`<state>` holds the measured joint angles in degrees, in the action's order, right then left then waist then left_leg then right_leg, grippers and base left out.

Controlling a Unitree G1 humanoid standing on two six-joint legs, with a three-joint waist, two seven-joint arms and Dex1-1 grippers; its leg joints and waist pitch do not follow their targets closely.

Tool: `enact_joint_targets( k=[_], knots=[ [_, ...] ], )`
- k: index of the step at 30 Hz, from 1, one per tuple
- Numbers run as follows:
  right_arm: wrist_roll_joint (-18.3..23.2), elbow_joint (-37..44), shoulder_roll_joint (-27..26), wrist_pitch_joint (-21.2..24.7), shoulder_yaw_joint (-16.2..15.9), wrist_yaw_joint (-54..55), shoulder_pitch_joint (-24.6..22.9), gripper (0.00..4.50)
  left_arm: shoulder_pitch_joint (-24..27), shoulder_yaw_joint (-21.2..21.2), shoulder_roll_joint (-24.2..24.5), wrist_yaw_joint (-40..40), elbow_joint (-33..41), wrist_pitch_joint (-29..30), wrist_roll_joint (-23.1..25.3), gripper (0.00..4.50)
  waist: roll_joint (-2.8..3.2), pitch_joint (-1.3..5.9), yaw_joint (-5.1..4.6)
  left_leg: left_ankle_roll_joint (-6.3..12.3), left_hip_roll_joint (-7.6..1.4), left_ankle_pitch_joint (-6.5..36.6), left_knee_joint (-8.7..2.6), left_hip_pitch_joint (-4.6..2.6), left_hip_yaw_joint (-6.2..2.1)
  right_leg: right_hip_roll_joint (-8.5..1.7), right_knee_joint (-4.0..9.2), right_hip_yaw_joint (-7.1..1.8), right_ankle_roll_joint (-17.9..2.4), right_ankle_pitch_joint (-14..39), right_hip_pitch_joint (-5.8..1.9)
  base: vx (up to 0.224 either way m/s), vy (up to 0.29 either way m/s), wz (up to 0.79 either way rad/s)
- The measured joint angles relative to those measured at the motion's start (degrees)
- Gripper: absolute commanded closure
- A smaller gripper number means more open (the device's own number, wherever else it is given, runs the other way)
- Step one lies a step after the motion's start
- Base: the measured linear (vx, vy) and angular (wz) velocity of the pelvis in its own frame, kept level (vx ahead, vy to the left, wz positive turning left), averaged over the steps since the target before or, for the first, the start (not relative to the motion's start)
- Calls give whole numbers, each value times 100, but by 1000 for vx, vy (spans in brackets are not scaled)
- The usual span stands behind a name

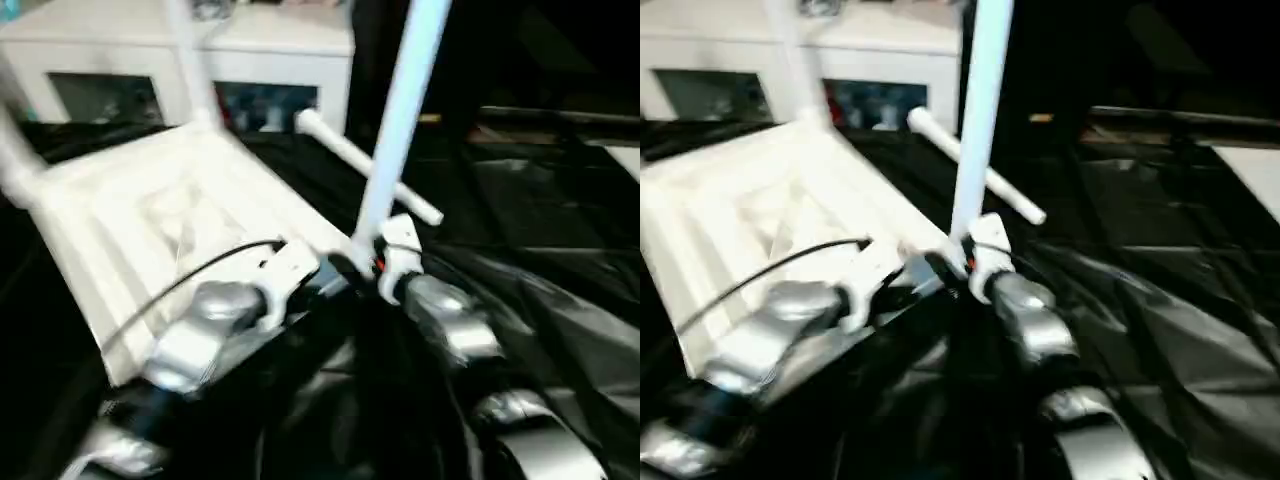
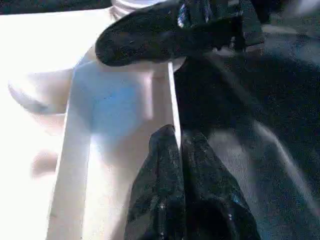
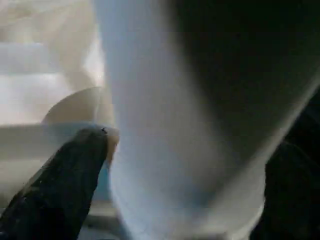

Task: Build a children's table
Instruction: Rotate leg to tighten

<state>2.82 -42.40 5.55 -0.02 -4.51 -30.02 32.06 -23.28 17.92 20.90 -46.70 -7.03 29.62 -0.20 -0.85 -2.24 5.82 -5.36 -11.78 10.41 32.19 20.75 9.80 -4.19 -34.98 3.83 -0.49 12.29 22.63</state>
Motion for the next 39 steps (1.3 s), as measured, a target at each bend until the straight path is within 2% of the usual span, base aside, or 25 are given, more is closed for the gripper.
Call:
enact_joint_targets(
  k=[3, 5, 9, 14, 23, 27, 28, 39],
  knots=[
    [97, 774, 587, -13, -271, -1059, -419, 3, 172, 5, 440, -664, 161, -359, -174, 450, 3, -2, 70, 22, 2, 12, 31, 45, 0, -5, 2, -5, 1, 0, 25, 0, 0, 0],
    [167, 1051, 767, -3, -379, -1529, -586, 3, 244, 2, 596, -907, 222, -458, -240, 450, 3, -2, 82, 34, 2, 17, 44, 51, 3, -6, -2, -12, 1, -1, 23, 0, 0, 0],
    [435, 1585, 1119, 204, -511, -2314, -840, 3, 286, 7, 841, -1276, 223, -618, -331, 450, 2, -5, 64, 31, -1, 17, 58, 52, 4, -9, -7, -12, 2, -2, 21, 0, 0, 0],
    [531, 1930, 1465, 259, -637, -2958, -1019, 3, 366, -2, 1069, -1630, 219, -803, -463, 450, 4, -8, 65, 29, -7, 16, 68, 47, 4, -9, -27, -12, 4, -3, 20, 0, 0, 0],
    [686, 1983, 1432, 314, -655, -3231, -1018, 3, 370, -8, 1168, -1873, 218, -831, -539, 450, 2, -9, 76, 27, -9, 15, 101, 49, 3, -11, -56, -13, 3, -3, 19, 0, 0, 0],
    [685, 1965, 1386, 313, -663, -3243, -1016, 39, 384, -7, 1170, -1894, 218, -831, -575, 450, 2, -9, 77, 27, -10, 15, 117, 49, 3, -12, -70, -15, 3, -3, 19, 0, 0, 0],
    [678, 1924, 1378, 300, -674, -3239, -998, 61, 387, -7, 1171, -1902, 218, -832, -575, 450, 1, -9, 75, 27, -11, 15, 124, 49, 2, -12, -76, -15, 3, -3, 20, 0, 0, 0],
    [654, 1742, 1349, 201, -722, -3283, -949, 137, 389, -7, 1182, -1931, 218, -833, -576, 450, 1, -9, 66, 27, -12, 15, 142, 45, -1, -14, -104, -17, 3, -3, 20, 0, 0, 0]
  ],
)
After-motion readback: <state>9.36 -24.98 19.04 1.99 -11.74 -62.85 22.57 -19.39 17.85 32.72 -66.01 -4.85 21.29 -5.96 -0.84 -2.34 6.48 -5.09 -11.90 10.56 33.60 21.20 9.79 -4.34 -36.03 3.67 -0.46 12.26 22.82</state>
